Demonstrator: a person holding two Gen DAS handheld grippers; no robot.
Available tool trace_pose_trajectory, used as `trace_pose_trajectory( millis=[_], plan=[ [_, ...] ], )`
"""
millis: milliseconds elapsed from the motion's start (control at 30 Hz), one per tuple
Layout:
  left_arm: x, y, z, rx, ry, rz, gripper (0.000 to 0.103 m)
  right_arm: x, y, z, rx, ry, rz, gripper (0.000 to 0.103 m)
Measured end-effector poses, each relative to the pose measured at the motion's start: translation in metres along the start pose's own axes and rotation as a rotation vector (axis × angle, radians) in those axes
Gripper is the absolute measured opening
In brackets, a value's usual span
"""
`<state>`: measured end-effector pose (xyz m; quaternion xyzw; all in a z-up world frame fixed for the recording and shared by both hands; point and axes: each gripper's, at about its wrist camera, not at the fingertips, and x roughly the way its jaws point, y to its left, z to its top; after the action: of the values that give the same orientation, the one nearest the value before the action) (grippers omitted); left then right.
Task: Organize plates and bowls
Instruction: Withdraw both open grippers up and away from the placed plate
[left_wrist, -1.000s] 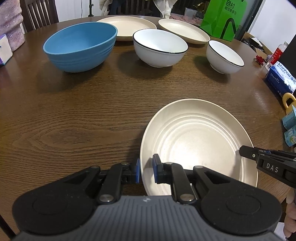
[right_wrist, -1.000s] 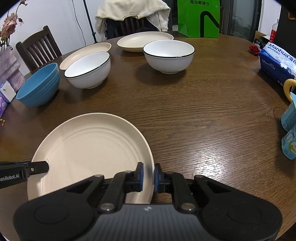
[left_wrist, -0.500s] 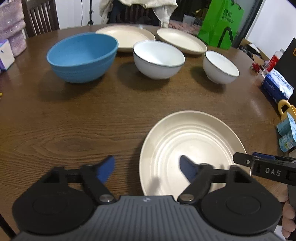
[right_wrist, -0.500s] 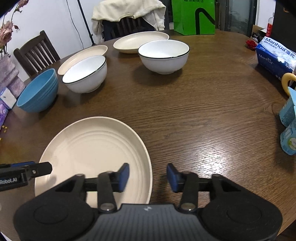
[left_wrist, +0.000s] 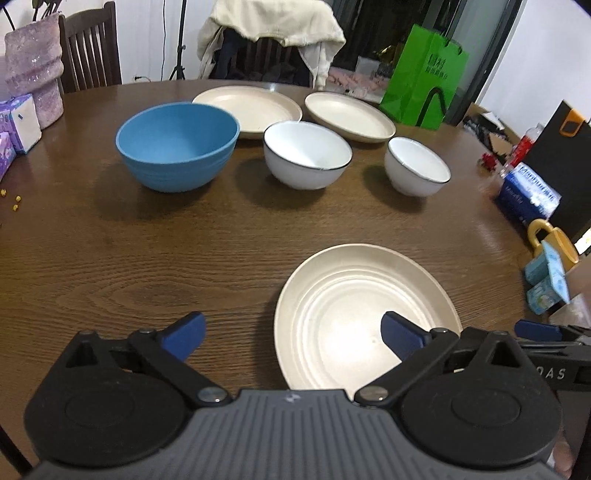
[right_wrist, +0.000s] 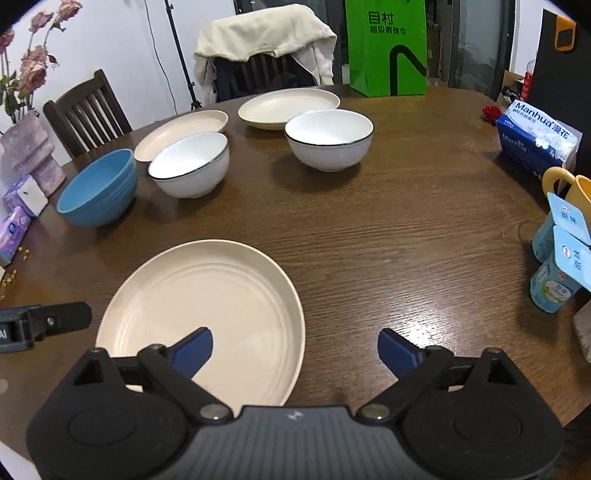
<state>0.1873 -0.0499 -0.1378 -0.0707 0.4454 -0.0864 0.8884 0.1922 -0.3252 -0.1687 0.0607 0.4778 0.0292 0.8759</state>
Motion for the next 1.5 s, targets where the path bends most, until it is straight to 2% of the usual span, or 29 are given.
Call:
trace_pose_trajectory(
  millis=[400,767,1033,1333,1500],
  plan=[
    [-0.047,-0.012,-0.009,0.048,-0.073,0.045,0.103,-0.047,0.012,-0.01,-0.015,-0.047,0.042,0.103],
    [-0.084,-0.016,-0.009,0.037,-0.152,0.082,0.103,-0.087,0.015,-0.011,-0.04,-0.112,-0.016,0.103],
    [-0.106,-0.012,-0.015,0.016,-0.177,0.117,0.103,-0.106,0.015,-0.012,-0.028,-0.146,-0.009,0.103],
    [-0.132,-0.008,-0.004,0.0,-0.224,0.11,0.103,-0.124,0.028,-0.003,-0.06,-0.169,0.038,0.103],
    [-0.135,0.0,0.008,0.002,-0.235,0.118,0.103,-0.125,0.035,0.005,-0.063,-0.174,0.052,0.103]
  ],
)
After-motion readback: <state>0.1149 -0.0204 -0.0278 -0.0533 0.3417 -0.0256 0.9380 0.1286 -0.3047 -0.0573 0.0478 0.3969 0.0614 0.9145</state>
